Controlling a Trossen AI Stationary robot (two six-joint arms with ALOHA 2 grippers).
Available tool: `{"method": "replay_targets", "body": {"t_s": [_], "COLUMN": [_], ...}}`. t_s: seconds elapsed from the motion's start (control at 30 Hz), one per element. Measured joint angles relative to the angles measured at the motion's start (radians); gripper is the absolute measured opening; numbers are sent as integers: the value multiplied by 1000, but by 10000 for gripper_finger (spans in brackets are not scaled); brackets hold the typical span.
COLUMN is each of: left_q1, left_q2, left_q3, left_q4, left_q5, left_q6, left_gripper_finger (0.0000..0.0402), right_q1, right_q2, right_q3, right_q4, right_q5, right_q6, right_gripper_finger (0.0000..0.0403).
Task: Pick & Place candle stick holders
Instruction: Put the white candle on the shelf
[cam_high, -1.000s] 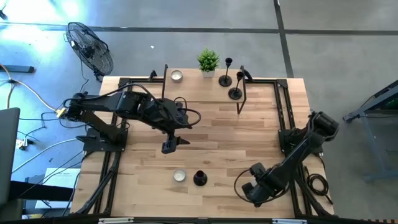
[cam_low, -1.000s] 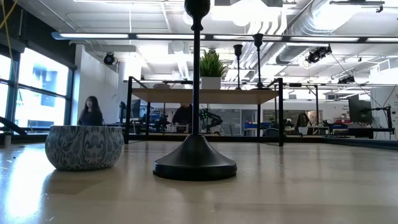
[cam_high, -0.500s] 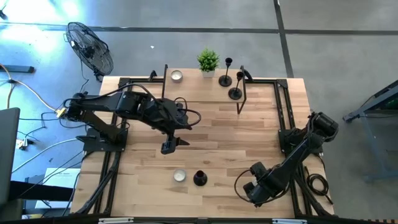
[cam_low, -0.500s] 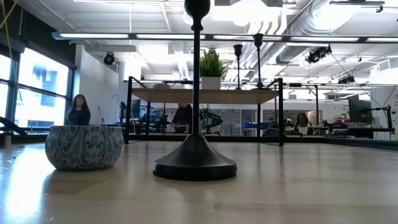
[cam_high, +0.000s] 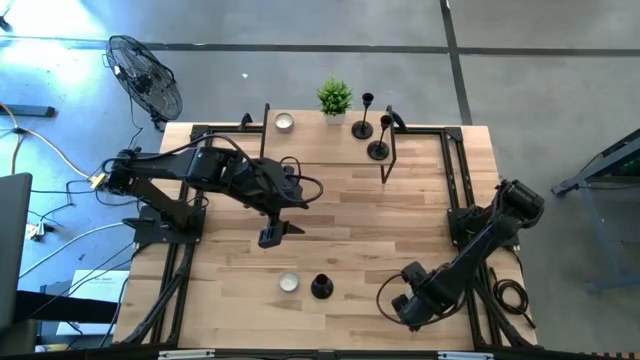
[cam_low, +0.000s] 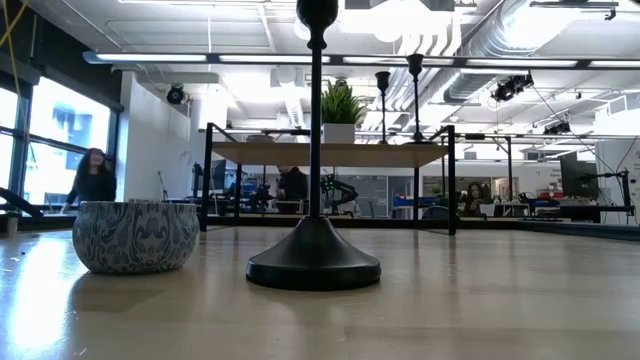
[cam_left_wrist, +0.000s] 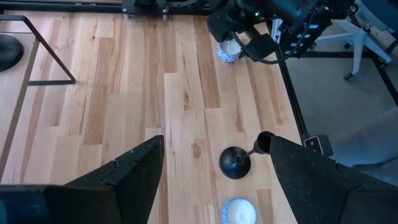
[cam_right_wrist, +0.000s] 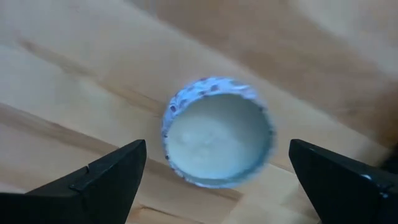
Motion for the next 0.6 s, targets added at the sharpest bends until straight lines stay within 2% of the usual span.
{"method": "replay_targets", "body": {"t_s": [0.2, 0.6], "left_q1": [0, 0], "left_q2": [0, 0], "left_q3": [0, 0], "left_q4": [-13, -21], "left_q5": [0, 0], "left_q6": [0, 0], "left_gripper_finger": [288, 288], "right_q1": [0, -2], "right_q2": [0, 0], "right_q3": [-87, -103], "right_q4": [181, 177], "right_q5": [-16, 3], "right_q6": [3, 0], "right_gripper_finger": [389, 389]}}
